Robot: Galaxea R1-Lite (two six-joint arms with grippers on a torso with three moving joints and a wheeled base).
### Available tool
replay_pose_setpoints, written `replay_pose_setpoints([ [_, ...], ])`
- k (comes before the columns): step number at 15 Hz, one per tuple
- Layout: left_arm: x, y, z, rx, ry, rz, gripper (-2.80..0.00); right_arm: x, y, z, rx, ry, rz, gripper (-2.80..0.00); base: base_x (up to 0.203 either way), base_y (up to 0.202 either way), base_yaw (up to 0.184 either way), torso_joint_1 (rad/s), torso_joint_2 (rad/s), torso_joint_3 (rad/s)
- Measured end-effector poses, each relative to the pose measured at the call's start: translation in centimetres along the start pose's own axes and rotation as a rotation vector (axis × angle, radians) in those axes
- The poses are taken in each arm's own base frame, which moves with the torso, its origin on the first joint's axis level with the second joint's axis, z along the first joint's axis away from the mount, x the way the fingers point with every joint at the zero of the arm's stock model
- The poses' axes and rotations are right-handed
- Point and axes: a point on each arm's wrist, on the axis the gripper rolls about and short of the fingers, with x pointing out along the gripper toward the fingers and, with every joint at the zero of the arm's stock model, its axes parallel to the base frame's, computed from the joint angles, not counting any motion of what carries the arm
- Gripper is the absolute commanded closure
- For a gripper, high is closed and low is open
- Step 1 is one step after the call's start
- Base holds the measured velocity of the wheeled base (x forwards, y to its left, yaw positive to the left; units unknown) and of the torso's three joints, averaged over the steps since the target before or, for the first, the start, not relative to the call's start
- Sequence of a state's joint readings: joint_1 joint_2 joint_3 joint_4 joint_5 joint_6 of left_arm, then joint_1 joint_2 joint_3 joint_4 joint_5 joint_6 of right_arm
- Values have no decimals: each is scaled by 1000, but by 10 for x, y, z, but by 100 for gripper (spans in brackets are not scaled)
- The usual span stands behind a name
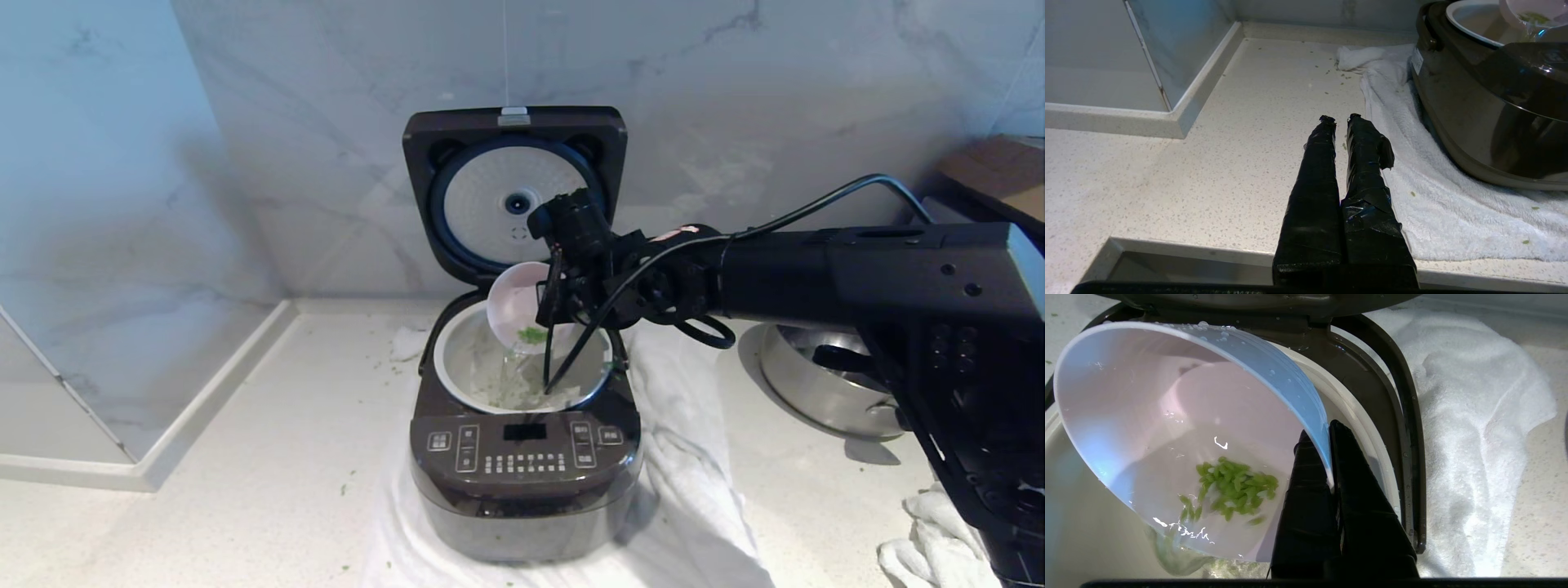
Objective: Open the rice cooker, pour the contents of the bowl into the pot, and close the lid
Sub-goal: Pour the water from the bowl into the rice cooker
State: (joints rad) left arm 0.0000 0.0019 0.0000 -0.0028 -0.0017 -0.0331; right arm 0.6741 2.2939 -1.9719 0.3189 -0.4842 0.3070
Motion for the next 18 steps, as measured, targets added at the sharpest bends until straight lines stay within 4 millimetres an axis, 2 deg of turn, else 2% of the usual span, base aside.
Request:
replay_pose_setpoints([
  [4,0,0,0,-3,0,1,0,-9,13,-1,-86,-35,-14,0,0,0,0,0,0,0],
  [10,0,0,0,-3,0,1,0,0,9,-8,-173,-42,-73,0,0,0,0,0,0,0],
  [18,0,0,0,-3,0,2,0,12,17,-14,-420,-253,-141,0,0,0,0,0,0,0],
])
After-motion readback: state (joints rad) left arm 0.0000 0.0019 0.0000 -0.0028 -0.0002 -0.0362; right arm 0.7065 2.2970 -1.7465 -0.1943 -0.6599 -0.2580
